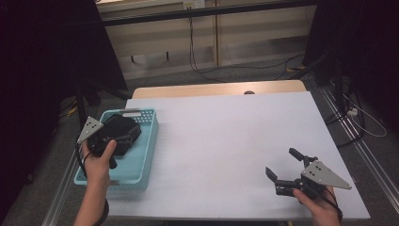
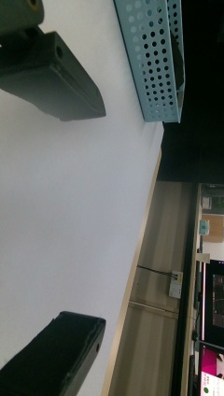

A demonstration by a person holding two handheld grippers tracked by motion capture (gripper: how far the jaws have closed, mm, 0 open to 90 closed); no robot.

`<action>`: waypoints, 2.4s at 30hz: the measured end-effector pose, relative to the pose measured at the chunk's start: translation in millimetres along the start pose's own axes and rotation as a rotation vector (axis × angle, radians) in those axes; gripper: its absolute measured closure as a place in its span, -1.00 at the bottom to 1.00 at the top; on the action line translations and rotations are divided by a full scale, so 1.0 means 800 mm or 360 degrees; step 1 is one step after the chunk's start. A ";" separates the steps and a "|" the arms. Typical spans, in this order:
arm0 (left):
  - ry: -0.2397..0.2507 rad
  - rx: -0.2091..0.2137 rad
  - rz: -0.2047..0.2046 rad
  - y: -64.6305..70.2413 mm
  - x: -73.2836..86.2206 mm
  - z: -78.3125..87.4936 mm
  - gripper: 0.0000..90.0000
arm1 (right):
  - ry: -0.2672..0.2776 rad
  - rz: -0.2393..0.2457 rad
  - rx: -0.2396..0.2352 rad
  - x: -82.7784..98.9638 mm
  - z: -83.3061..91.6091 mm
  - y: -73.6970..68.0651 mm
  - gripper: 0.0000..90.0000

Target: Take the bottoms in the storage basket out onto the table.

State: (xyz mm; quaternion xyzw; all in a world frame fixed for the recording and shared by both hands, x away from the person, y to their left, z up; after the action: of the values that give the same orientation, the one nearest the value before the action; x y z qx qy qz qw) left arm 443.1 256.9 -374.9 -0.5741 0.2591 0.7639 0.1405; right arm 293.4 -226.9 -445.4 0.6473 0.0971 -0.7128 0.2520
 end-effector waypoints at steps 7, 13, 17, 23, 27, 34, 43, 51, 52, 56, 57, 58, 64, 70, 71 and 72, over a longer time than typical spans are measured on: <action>-0.0046 -0.0060 -0.0004 -0.021 0.004 -0.012 -0.96 | -0.0005 0.0002 0.0005 0.001 0.000 0.001 -0.99; -0.0049 -0.0095 0.0055 -0.042 0.009 -0.020 -0.96 | -0.0009 0.0003 0.0005 0.002 -0.001 0.001 -0.99; -0.0057 -0.0155 0.0085 -0.061 0.011 -0.025 -0.96 | -0.0018 0.0007 0.0001 0.002 -0.004 -0.001 -0.99; -0.0117 -0.0225 0.0062 -0.075 0.019 -0.034 -0.96 | -0.0016 0.0014 -0.0014 0.002 -0.007 -0.004 -0.99; -0.0139 -0.0263 0.0078 -0.089 0.023 -0.039 -0.95 | -0.0014 0.0017 -0.0013 0.002 -0.006 -0.004 -0.99; -0.0174 -0.0358 0.0116 -0.110 0.030 -0.042 -0.95 | -0.0011 0.0014 -0.0025 0.001 -0.007 -0.007 -0.99; -0.0328 -0.0470 0.0158 -0.137 0.051 -0.052 -0.94 | -0.0011 0.0018 -0.0053 0.001 -0.007 -0.014 -0.99; -0.0483 -0.0515 0.0111 -0.146 0.069 -0.063 -0.96 | -0.0017 0.0008 -0.0057 0.002 -0.007 -0.013 -0.99; -0.0524 -0.0521 0.0044 -0.147 0.072 -0.065 -0.97 | -0.0016 0.0009 -0.0061 0.002 -0.007 -0.014 -0.99; -0.0550 -0.0530 0.0025 -0.146 0.074 -0.067 -1.00 | -0.0011 0.0013 -0.0060 0.001 -0.007 -0.014 -0.99; -0.0550 -0.0530 0.0022 -0.145 0.074 -0.068 -1.00 | -0.0010 0.0011 -0.0062 0.001 -0.006 -0.014 -0.99; -0.0570 -0.0526 0.0010 -0.144 0.075 -0.067 -1.00 | -0.0009 0.0010 -0.0063 0.001 -0.006 -0.014 -0.99; -0.0626 -0.0408 0.0118 -0.130 0.082 -0.073 -0.95 | -0.0009 0.0014 -0.0073 0.001 -0.007 -0.015 -0.99; -0.0693 -0.0351 0.0133 -0.120 0.088 -0.079 -0.95 | -0.0011 0.0014 -0.0070 0.001 -0.007 -0.015 -0.98; -0.0685 -0.0337 0.0148 -0.119 0.088 -0.079 -0.95 | -0.0014 0.0008 -0.0069 0.001 -0.006 -0.015 -0.98; -0.0681 -0.0326 0.0158 -0.118 0.087 -0.078 -0.94 | -0.0012 0.0007 -0.0065 0.001 -0.006 -0.014 -0.98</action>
State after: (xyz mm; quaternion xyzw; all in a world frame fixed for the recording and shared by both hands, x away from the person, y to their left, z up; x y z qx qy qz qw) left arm 521.1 294.4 -475.9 -0.3971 0.1724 0.8963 0.0957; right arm 292.0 -215.1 -449.2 0.6394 0.1091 -0.7127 0.2670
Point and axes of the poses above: each handheld gripper's, and its own axes: z roughly backward along the jaws, x roughly out of its underside, y roughly to its right, the point moved 6 cm from there along -z, roughly forward along the jaws, and after that the axes turned 10 degrees about z, right-handed, at the moved point
